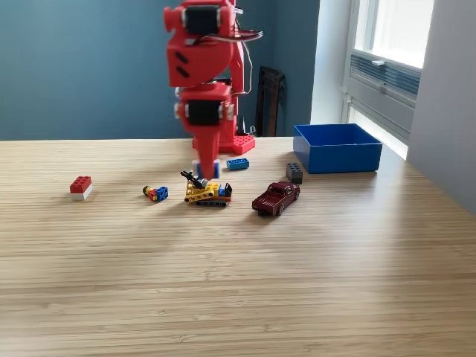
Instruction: Grasp a lego block and put it in the bin.
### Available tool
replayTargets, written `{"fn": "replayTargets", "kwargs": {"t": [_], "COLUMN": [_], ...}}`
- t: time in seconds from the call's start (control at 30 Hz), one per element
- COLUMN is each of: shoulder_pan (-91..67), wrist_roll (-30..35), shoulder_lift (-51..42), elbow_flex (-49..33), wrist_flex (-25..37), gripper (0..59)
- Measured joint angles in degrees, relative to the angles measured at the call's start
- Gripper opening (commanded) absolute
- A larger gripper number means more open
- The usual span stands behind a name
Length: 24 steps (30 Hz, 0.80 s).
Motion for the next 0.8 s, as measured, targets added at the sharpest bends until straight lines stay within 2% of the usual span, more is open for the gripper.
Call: {"fn": "replayTargets", "kwargs": {"t": [0.27, 0.8], "shoulder_pan": [-18.6, -57.8], "wrist_roll": [3.0, 6.7], "shoulder_lift": [8.2, 8.3], "elbow_flex": [5.8, 7.8], "wrist_flex": [3.5, 4.7], "gripper": [0.0, 0.0]}}
